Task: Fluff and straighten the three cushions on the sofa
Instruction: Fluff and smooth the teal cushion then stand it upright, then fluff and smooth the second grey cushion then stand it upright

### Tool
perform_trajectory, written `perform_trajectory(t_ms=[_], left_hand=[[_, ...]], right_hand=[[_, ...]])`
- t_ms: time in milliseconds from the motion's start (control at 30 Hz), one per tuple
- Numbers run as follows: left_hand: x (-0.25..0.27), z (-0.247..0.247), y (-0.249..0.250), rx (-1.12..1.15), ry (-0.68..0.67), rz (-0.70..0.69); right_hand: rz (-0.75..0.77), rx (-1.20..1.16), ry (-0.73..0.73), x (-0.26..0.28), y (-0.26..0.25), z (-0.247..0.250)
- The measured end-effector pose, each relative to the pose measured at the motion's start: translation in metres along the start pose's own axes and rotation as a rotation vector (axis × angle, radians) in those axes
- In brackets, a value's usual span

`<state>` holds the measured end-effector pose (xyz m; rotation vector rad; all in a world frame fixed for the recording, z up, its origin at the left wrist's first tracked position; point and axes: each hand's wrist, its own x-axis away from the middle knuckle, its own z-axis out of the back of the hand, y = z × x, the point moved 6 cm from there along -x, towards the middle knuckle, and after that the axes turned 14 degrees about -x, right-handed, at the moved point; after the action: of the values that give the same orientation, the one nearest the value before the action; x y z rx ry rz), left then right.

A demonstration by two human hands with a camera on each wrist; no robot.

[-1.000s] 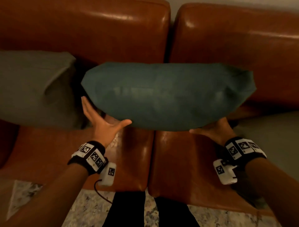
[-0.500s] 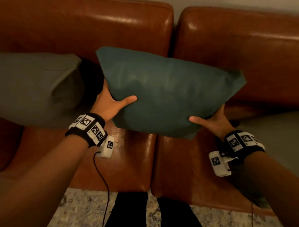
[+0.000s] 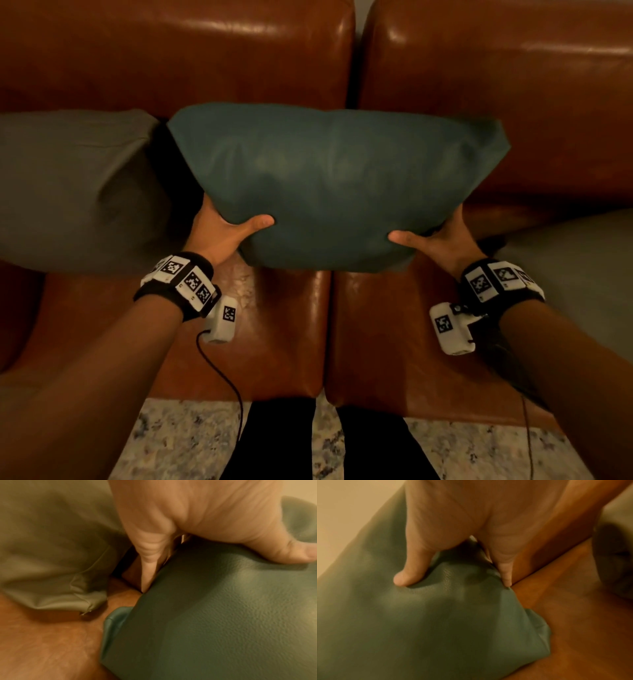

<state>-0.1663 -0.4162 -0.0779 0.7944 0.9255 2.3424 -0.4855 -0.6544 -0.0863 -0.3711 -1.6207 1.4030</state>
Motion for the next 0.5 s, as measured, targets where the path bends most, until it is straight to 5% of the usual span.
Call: perform_trajectory(t_ms=[500], left_hand=[[0.026,-0.004,-0.002,-0.017,-0.075,-0.090]], right_hand=[[-0.025,0.059,0.183,0.049,-0.003,-0.009]])
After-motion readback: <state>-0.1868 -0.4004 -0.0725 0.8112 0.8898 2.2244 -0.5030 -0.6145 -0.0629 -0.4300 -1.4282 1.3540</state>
